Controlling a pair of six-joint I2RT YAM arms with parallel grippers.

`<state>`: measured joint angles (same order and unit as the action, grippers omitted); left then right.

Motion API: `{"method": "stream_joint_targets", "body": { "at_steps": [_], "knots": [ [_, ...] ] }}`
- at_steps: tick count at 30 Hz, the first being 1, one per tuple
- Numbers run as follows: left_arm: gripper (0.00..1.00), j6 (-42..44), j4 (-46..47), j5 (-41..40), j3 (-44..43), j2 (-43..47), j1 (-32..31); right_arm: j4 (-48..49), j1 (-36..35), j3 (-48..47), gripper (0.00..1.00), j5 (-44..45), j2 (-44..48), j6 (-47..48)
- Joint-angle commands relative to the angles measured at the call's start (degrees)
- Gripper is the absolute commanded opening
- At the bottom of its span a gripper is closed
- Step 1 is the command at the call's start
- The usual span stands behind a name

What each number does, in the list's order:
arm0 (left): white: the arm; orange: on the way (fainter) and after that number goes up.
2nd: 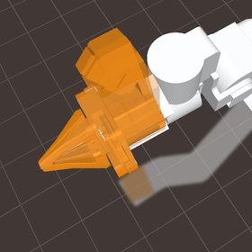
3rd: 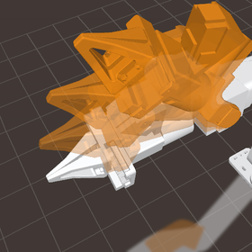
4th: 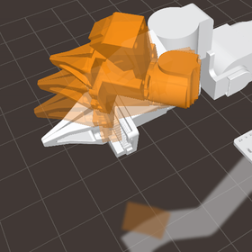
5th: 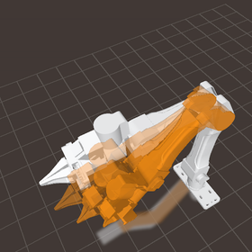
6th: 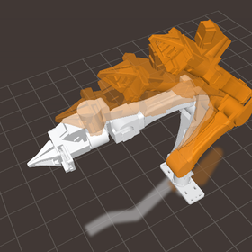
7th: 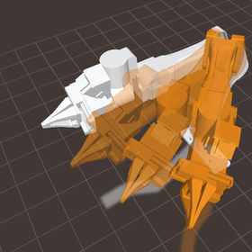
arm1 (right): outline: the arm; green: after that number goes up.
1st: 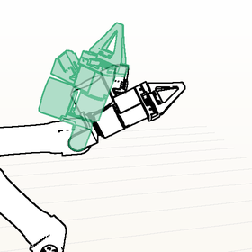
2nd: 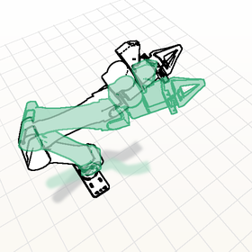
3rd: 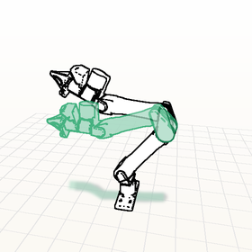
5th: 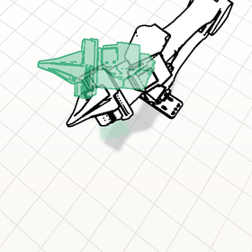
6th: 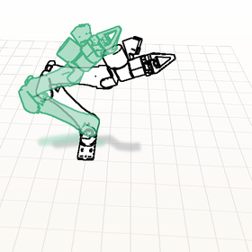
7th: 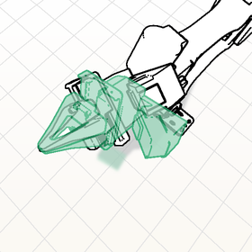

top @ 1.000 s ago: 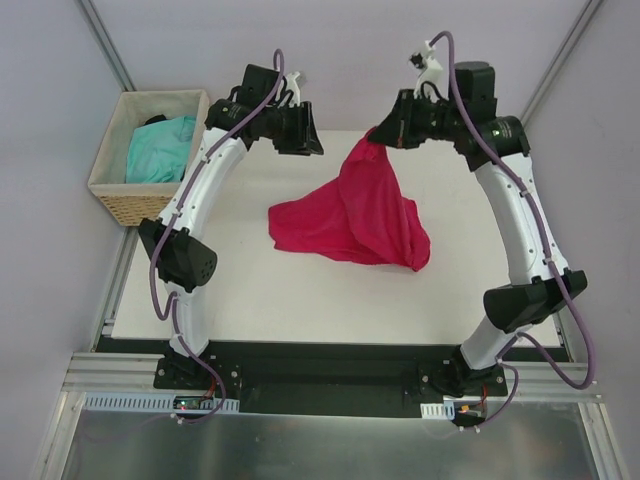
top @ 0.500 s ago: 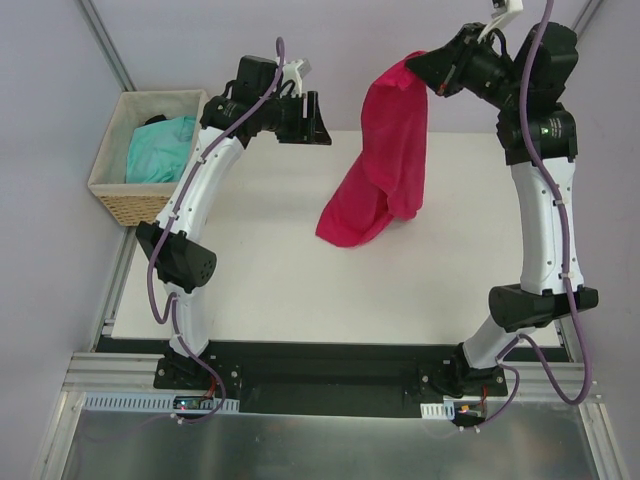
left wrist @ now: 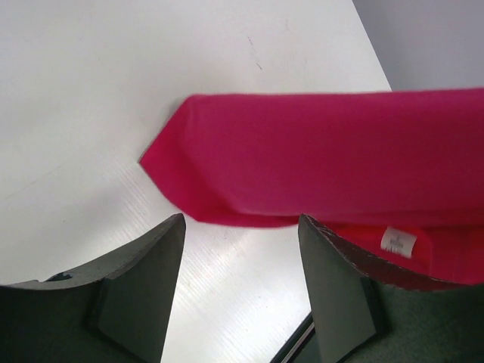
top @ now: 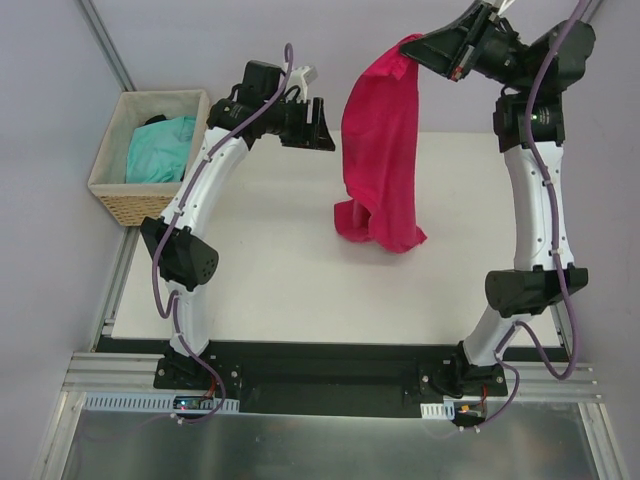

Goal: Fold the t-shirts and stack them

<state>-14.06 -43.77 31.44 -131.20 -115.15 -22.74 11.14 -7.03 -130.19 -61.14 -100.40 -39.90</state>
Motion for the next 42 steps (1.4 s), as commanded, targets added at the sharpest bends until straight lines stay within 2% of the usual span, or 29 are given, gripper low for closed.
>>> {"method": "stream_joint_targets", "body": {
  "at_steps": [1, 2, 5, 11, 15, 31, 36, 40, 42],
  "knots": [
    [0.62, 0.9, 1.8, 2.8, 0.2, 0.5, 0.7, 10.1, -0.2, 0.5, 0.04, -3.0, -0.5, -6.5],
    [0.66, 1.1, 2.4, 6.0, 0.1, 0.6, 0.6, 4.3, -0.2, 1.0, 0.04, -1.9, 0.4, -3.4],
    [0.72, 2.7, 2.8, 9.2, 0.4, 1.8, 0.0, -1.5, -0.2, 5.5, 0.04, 0.4, 2.2, 3.5],
    [0.68, 5.4, 3.3, 4.6, 6.3, 10.1, -2.1, -8.1, -0.3, 8.3, 0.03, 2.3, 1.4, 9.6],
    [0.66, 7.8, 4.0, 1.2, 9.8, 13.6, -2.0, -8.2, -0.6, 7.5, 0.03, 2.6, 0.5, 9.8],
    [0.66, 6.5, 12.6, 7.8, 10.0, 11.4, -2.2, -10.7, -3.3, 4.7, 0.03, 0.2, -1.8, 7.9],
    [0.64, 6.1, 13.4, 6.4, 13.4, 12.8, -2.2, -9.1, -10.8, 1.0, 0.03, -1.7, -5.4, 6.1],
    [0.64, 6.0, 14.3, 5.7, 14.9, 13.8, -2.2, -1.0, -15.5, -1.0, 0.03, -1.6, -7.0, 2.0],
    [0.64, 5.9, 14.5, 5.9, 15.1, 13.9, -2.2, -1.4, -17.1, -3.5, 0.03, -1.7, -8.0, 1.5]
  ]
}}
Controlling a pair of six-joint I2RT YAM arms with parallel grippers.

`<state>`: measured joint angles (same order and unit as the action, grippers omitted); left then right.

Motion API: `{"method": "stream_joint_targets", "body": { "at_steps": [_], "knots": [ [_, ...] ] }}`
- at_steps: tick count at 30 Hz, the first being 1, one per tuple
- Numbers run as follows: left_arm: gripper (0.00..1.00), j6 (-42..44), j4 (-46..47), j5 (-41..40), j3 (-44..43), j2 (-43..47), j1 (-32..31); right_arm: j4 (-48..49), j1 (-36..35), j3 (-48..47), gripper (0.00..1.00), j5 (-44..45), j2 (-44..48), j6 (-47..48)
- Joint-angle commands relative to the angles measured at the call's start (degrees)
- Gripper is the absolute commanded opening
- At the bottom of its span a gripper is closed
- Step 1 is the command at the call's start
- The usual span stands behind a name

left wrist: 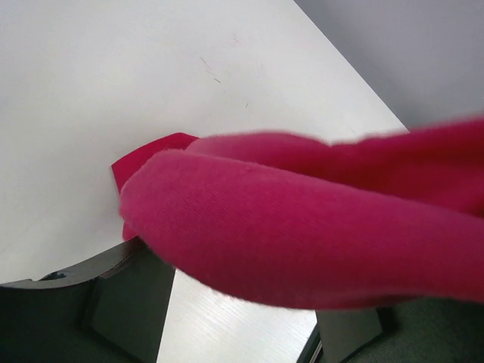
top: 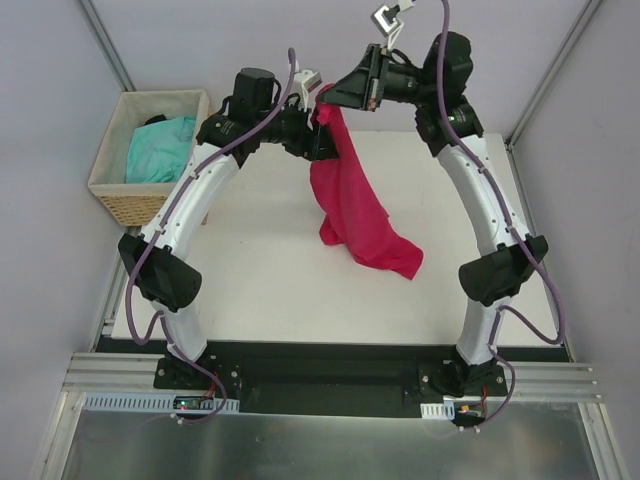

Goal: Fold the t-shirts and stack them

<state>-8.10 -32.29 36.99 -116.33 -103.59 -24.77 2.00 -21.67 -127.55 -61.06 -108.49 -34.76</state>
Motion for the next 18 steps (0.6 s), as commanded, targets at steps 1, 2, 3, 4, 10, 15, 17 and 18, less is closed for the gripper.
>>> {"method": "stream_joint_targets", "body": {
  "at_steps": [1, 2, 3, 4, 10, 15, 17, 18],
  "knots": [
    [0.64, -0.1, 3.1, 0.4, 0.3, 2.3, -0.2, 7.1, -2.5, -6.1, 0.03, -1.6, -0.1, -3.6],
    [0.64, -0.2, 3.1, 0.4, 0.5, 2.2, -0.2, 4.7, -2.1, -5.9, 0.02, -0.7, 0.1, -2.3],
    [0.64, -0.3, 3.0, 0.4, 0.5, 2.1, -0.2, 0.6, -1.6, -4.6, 0.02, 0.4, 0.6, 2.4],
    [0.64, -0.4, 3.1, 0.4, 0.6, 2.1, -0.2, -8.5, 0.0, -3.2, 0.02, 1.9, 3.0, 5.8],
    [0.64, -0.3, 3.2, 1.3, 1.1, 2.1, -0.2, -51.3, 9.3, -1.5, 0.01, 36.3, 9.3, 32.0],
    [0.63, -0.5, 3.1, 2.0, 1.2, 1.3, -0.2, -65.0, 13.6, -1.0, 0.01, 54.6, 10.8, 41.5],
    [0.63, -0.4, 3.2, 1.9, 1.3, 1.2, -0.2, -65.8, 14.5, -0.1, 0.01, 59.8, 10.9, 43.6],
    [0.63, -0.5, 3.1, 1.9, 1.3, 1.2, -0.2, -66.2, 14.8, 0.3, 0.01, 59.7, 10.7, 44.2]
  ]
}}
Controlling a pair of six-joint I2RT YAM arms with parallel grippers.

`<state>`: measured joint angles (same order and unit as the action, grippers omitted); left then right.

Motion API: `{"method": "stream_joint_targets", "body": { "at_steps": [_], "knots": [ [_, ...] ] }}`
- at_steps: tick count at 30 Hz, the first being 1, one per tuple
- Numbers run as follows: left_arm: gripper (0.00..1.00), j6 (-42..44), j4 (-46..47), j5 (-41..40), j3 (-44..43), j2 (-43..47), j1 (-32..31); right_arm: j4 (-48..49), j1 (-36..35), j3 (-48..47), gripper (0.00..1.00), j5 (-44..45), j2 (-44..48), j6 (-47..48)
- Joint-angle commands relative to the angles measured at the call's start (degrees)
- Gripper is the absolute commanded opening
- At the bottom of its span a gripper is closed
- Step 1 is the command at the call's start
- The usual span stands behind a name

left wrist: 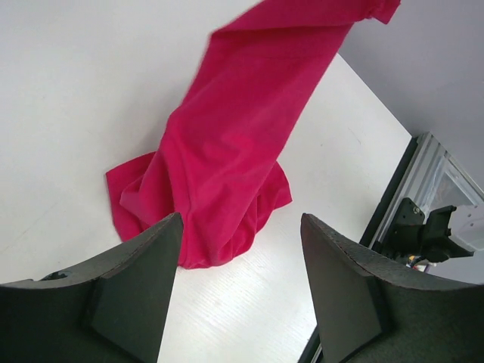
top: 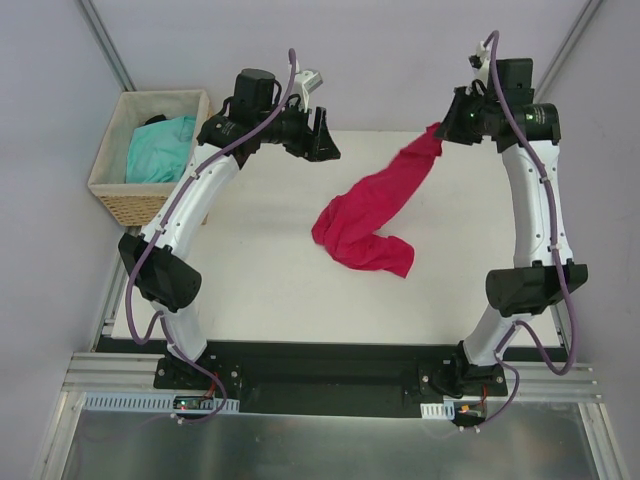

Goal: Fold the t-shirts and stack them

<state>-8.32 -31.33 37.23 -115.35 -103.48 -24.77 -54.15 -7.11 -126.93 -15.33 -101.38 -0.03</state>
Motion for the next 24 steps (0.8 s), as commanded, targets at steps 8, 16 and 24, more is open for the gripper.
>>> {"method": "stream_joint_targets", "body": {
  "at_steps": [8, 16, 24],
  "knots": [
    [0.62, -0.1, 2.2, 0.4, 0.0, 0.7, -0.2, -13.1, 0.8, 0.1, 0.01, 29.1, 0.8, 9.5],
    [0.64, 0.1, 2.1, -1.2, 0.7, 1.1, -0.2, -9.0, 0.6, 6.1, 0.97, 27.3, -0.1, 4.6],
    [0.65, 0.5, 2.1, -4.8, 2.6, 2.2, -0.1, 6.2, 0.2, 15.9, 0.84, 6.5, 3.7, 0.3]
  ]
}}
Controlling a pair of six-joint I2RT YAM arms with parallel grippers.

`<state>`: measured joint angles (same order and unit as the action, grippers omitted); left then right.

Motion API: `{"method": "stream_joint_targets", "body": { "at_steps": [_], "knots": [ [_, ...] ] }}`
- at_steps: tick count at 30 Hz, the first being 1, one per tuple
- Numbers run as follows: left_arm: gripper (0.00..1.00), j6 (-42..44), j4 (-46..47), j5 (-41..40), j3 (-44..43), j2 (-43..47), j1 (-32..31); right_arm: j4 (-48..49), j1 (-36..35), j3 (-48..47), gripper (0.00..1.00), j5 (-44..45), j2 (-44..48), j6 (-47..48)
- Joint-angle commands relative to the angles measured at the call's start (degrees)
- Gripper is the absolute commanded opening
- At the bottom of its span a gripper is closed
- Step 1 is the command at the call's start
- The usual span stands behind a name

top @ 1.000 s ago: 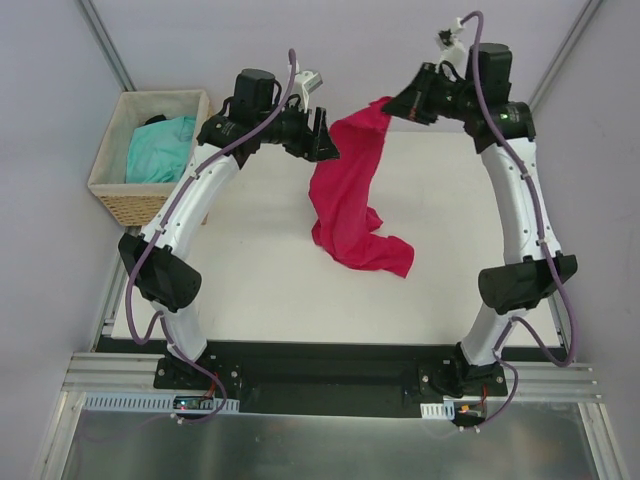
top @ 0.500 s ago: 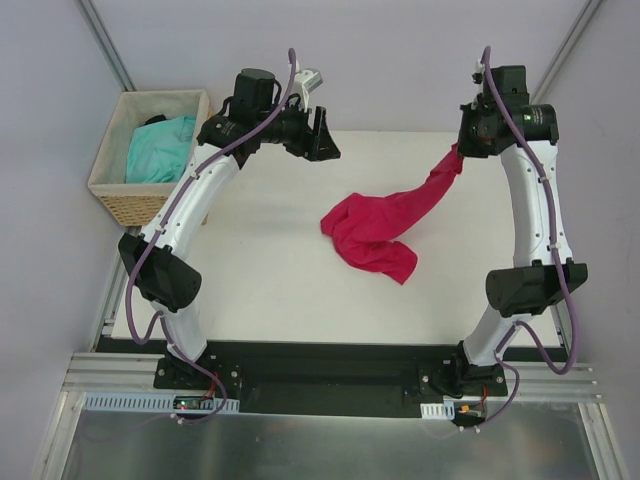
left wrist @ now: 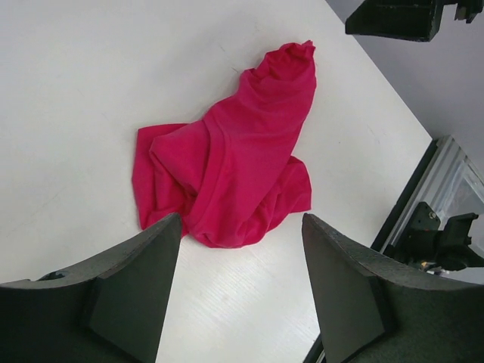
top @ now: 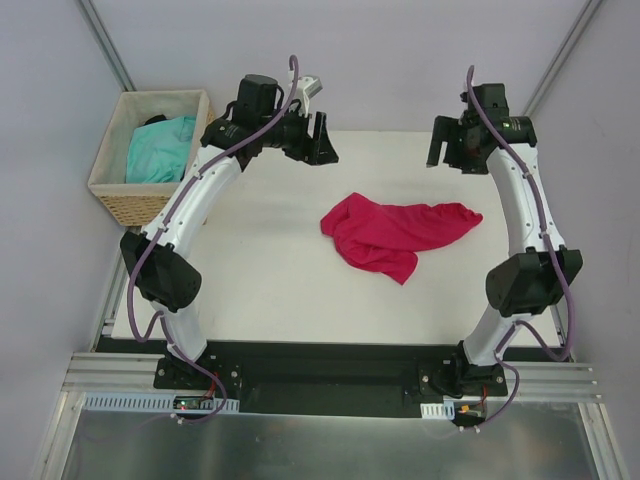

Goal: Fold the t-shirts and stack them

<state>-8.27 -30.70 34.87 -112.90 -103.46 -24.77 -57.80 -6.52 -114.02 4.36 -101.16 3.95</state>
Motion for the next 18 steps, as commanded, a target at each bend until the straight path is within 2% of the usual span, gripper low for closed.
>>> {"method": "stream_joint_targets", "body": {
  "at_steps": [1, 3, 6, 7, 14, 18],
  "knots": [
    [0.65, 0.3, 1.3, -2.9, 0.1, 1.9, -0.1, 11.0, -0.9, 4.1, 0.78, -18.2, 3.2, -3.7],
    [0.65, 0.0, 1.3, -3.6, -0.4, 1.8, 0.0, 12.7, -2.6, 5.7, 0.74, -21.1, 1.7, -5.6],
    [0.64, -0.1, 0.6, -4.8, -0.3, 1.7, 0.0, 14.4, -6.6, 6.9, 0.60, -22.0, 0.0, -4.9],
    [0.64, 0.1, 0.4, -5.0, -0.2, 1.9, 0.2, 14.6, -7.3, 6.8, 0.52, -22.3, -1.9, -4.9],
    [0.63, 0.3, -0.3, -6.7, 1.0, 2.8, 0.5, 12.6, -8.8, 4.4, 0.46, -27.6, -11.2, -7.0],
    [0.63, 0.2, -0.8, -8.5, 2.2, 4.0, 0.6, 8.5, -9.8, 2.3, 0.44, -26.5, -14.4, -6.1]
  ]
}}
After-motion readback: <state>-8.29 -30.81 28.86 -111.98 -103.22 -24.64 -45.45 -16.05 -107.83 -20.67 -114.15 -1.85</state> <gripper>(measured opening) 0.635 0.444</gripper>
